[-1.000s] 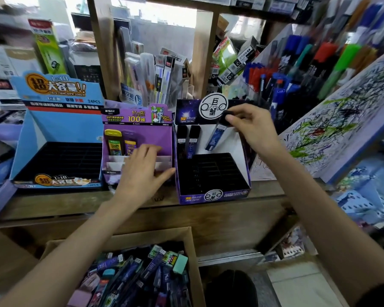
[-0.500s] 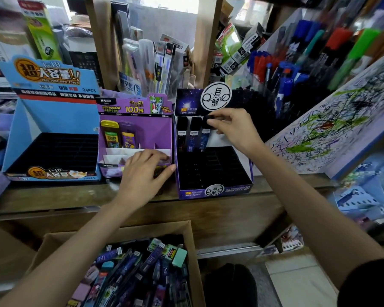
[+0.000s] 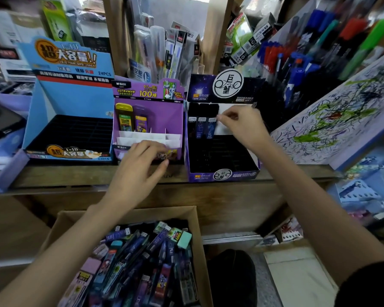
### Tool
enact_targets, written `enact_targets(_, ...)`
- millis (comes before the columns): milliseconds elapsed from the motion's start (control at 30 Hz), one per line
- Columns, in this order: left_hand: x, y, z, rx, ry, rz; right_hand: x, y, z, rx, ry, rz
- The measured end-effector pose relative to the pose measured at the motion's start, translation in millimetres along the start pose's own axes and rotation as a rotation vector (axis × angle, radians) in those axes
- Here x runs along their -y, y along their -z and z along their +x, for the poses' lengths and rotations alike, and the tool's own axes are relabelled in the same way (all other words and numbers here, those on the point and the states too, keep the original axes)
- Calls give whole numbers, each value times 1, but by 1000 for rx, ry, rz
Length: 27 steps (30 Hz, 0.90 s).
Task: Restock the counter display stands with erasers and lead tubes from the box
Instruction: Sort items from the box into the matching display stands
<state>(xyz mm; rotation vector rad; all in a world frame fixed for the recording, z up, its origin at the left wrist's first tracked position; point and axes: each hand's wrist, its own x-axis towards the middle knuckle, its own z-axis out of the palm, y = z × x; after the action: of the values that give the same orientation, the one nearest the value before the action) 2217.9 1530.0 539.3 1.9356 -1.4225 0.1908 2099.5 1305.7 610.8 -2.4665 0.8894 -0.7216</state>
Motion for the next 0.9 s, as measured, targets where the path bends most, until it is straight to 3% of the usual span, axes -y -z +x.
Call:
enact_targets(133, 17, 13, -55, 181, 95, -74, 8, 14, -56, 56, 89, 110)
enact_targets(300, 54, -5, -129, 444, 365, -86, 6, -25, -137, 380, 138, 169)
enact_targets(433, 79, -29, -178, 506, 508, -101, -17, -102, -185, 657, -2, 143)
enact_targets(533, 87, -45, -204, 497, 589, -90, -37, -164, -214, 772, -173, 85)
enact_targets(667, 92, -64, -219, 466, 653, -76, -44, -216, -244, 701, -396, 35)
enact_targets(800, 96, -82, -206, 362, 748, -115, -28, -241, -247, 549, -427, 37)
enact_targets(900, 102, -96, -195, 386, 815, -112, -14, -258, -239, 513, -479, 95)
